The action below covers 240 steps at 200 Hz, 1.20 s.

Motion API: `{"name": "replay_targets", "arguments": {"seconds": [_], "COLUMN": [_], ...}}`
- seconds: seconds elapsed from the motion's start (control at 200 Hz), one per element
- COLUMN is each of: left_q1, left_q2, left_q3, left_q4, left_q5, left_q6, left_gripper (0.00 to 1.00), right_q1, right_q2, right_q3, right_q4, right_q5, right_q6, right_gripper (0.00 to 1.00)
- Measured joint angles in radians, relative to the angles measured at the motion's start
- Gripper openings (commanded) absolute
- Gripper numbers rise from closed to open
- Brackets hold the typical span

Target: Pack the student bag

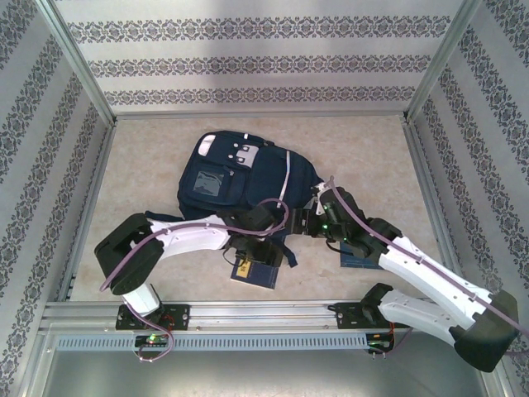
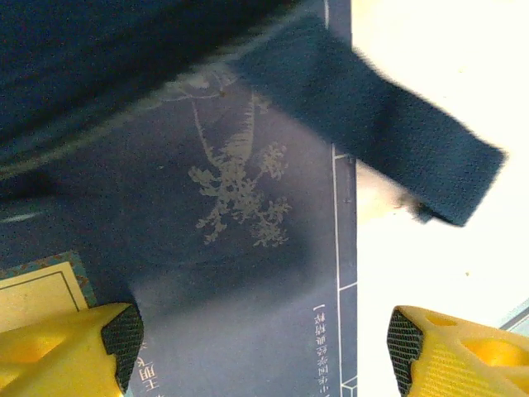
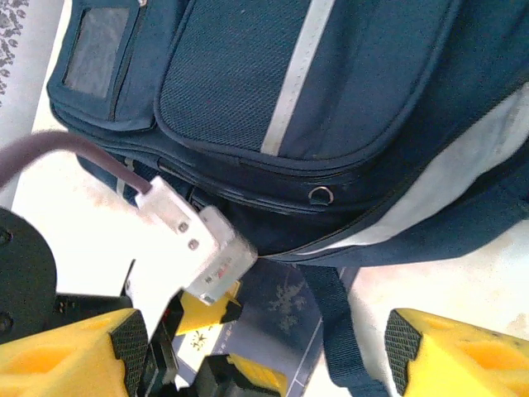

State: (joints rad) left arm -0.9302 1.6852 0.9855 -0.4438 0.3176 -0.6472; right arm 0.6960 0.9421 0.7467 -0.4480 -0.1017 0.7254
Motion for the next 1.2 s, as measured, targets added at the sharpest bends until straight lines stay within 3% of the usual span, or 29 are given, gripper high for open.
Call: {"name": "replay_targets", "arguments": {"seconds": [0.28, 0.48, 0.605, 0.804, 1.199], "left_q1": [-0.037, -0.002, 0.063, 0.121, 0.14], "left_q2": [-0.032, -0.278, -0.379, -0.37, -0.309], "left_q3": [0.008, -0.097, -0.222, -0.377, -0.435], "left_q4": [0.025, 0.049, 0.088, 0.154, 0.36], "left_q5": [0.037, 0.029, 0.034, 0.056, 0.134], "left_q6": [0.039, 0.031, -0.005, -0.07, -0.14], "left_gripper": [0.88, 0.88, 0.86, 0.84, 0.71], "right_q1": [-0.05, -0.037, 0.056, 0.158, 0.16], "right_q2": [-0.071, -0.072, -0.052, 0.072, 0.264], "right_q3": [-0.043, -0.138, -0.223, -0.253, -0.292], "right_q4": [-0.058, -0.02, 0.057, 0.134, 0.318], "right_q5": [-0.026, -0.154, -0.208, -0.221, -0.214], "right_q6": [-0.003, 0.061, 0.153, 0.234, 0.344], "right_gripper": [0.71, 0.64, 0.62, 0.61, 0.58]}}
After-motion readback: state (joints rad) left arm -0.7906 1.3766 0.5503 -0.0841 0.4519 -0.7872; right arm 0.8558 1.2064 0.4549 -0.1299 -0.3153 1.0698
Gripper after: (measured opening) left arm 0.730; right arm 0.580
